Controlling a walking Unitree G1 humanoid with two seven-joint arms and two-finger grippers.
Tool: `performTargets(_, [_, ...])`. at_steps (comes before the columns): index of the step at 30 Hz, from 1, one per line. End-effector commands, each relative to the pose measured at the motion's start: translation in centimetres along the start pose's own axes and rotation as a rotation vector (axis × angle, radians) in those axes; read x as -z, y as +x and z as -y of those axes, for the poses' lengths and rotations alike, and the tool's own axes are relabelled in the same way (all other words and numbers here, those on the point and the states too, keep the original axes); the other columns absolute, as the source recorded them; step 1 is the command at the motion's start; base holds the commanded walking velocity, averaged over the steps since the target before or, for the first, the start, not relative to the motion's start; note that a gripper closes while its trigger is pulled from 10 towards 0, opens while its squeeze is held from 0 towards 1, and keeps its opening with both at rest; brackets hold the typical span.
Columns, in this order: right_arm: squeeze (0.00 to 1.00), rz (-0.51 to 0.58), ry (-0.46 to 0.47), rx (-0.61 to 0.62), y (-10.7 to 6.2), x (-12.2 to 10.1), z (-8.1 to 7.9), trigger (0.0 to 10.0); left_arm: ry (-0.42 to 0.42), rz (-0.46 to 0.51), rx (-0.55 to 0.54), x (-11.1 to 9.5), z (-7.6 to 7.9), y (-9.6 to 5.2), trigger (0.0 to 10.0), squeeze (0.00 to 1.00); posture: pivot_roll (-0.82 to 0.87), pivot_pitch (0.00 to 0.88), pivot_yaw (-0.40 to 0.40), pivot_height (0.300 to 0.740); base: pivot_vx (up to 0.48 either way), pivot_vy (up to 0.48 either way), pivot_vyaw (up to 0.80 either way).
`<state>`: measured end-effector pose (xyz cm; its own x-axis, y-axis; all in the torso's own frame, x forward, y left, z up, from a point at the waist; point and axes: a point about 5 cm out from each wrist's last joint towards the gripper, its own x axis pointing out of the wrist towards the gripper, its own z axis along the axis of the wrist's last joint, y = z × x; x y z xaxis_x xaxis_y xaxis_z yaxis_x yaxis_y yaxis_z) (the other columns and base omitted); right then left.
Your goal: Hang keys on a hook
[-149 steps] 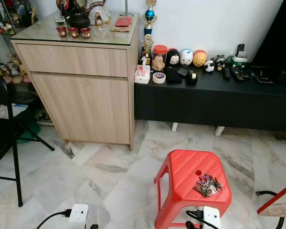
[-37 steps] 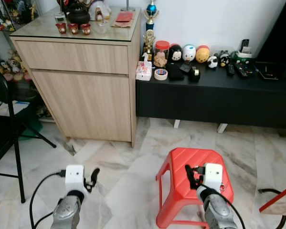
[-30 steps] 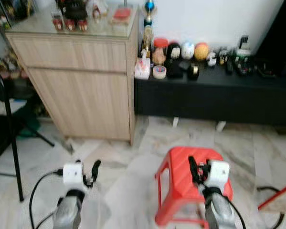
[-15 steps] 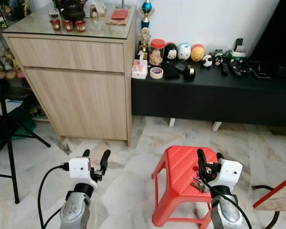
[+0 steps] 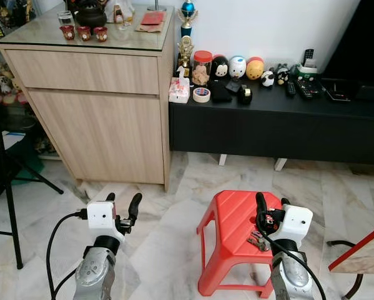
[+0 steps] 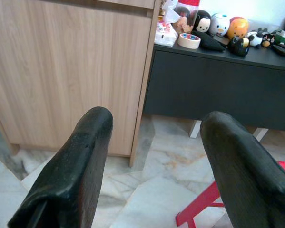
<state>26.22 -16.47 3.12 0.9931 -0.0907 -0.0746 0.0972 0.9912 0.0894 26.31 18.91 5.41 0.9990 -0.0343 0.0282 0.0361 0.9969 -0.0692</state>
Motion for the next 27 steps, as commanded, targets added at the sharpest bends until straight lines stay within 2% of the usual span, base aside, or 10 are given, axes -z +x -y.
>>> performTargets(1, [0.0, -0.01, -0.04, 0.0, -0.12, 0.01, 0.16, 10.0, 0.007, -0.008, 0.009, -0.1, 0.03, 0.11, 10.0, 0.0, 0.01, 0.015, -0.08, 0.732, 0.0, 0.0, 0.0])
performTargets(7, [0.0, -0.054, -0.035, 0.028, 0.31, 0.35, 0.77, 10.0, 0.008, -0.011, 0.016, -0.23, 0.0, 0.31, 10.0, 0.0, 0.01, 0.001, -0.078, 0.717, 0.0, 0.0, 0.0])
performTargets(15, [0.0, -0.053, -0.034, 0.025, 0.39, 0.41, 0.83, 10.0, 0.002, -0.021, 0.031, -0.01, 0.25, 0.31, 10.0, 0.0, 0.01, 0.0, -0.079, 0.657, 0.0, 0.0, 0.0])
performTargets(27, [0.0, -0.056, -0.029, 0.025, 0.37, 0.52, 0.95, 10.0, -0.001, -0.034, 0.053, 0.17, 0.52, 0.23, 10.0, 0.0, 0.01, 0.0, -0.078, 0.657, 0.0, 0.0, 0.0])
